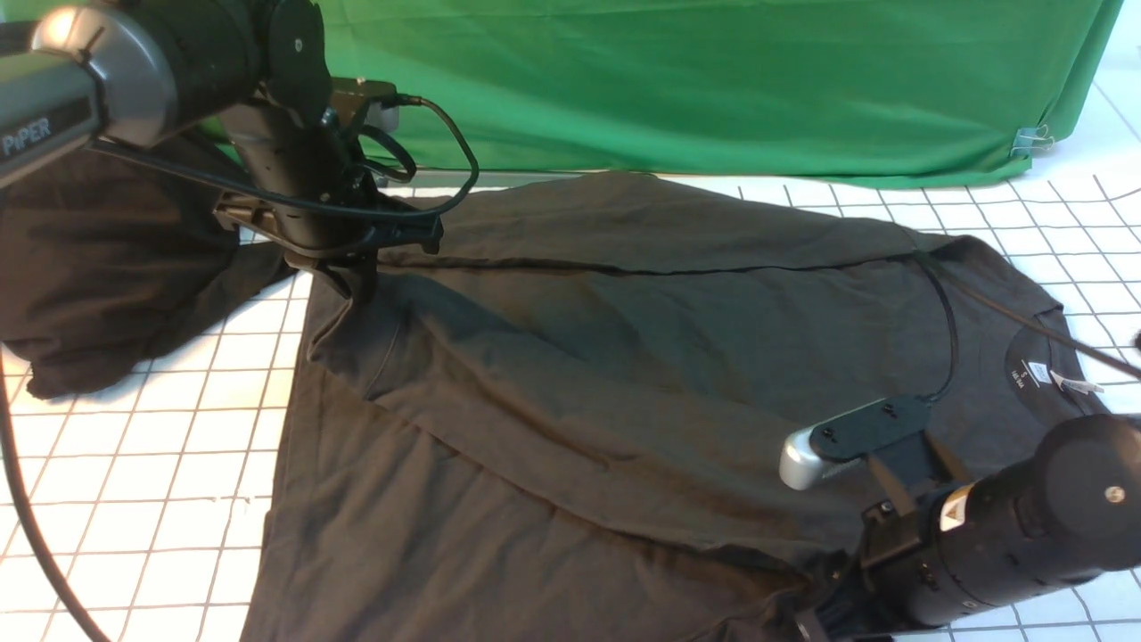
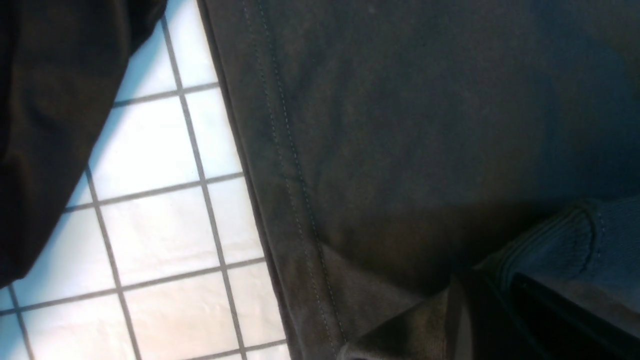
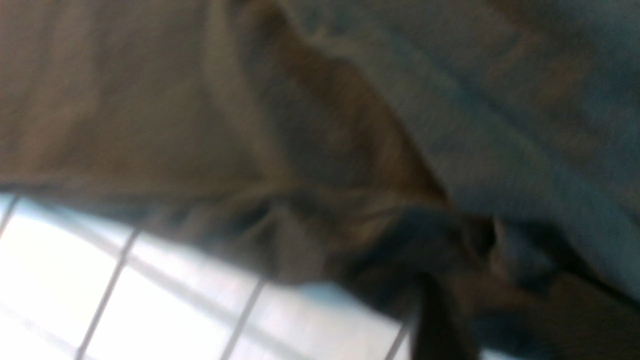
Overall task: Fold a long-sleeved shirt over a white checkered tablecloth.
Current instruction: 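Fold the left side of the black T-shirt inward over its body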
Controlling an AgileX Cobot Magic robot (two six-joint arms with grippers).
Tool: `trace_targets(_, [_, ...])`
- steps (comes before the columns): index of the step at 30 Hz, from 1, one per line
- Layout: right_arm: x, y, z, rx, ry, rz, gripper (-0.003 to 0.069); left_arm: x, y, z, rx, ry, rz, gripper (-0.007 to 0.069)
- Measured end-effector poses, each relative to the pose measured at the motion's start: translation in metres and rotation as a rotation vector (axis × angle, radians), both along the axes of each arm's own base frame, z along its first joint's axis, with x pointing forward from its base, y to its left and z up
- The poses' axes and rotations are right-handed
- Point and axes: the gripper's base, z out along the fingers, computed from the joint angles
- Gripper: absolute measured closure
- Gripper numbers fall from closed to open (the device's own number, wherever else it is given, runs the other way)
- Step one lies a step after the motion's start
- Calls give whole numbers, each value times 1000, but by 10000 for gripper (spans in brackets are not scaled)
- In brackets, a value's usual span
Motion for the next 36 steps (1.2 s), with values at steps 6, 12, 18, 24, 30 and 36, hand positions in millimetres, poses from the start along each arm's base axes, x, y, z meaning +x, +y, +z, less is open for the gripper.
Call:
trace_targets(6, [10,2,-13,-6,-22,-35,333,1,0,0,-2,-8,-2,610])
trace_targets(12, [11,2,-13,-18,-44,-2,589,1,0,0,1,-11,-8,610])
trace_targets(18, [-2,0,0,-13,15,34,641,0,0,0,13,3,-30,610])
trace_targets(24, [-18,-4,16,-8,79,74,642,-1,0,0,14,11,-30,610])
trace_targets(30, [-31,-9,23,-11,134,96,644,-4,1,-1,21,40,-28,610])
trace_targets(36, [-44,-16,13,-25,172,77,645,-4,1,-1,25,46,-34,610])
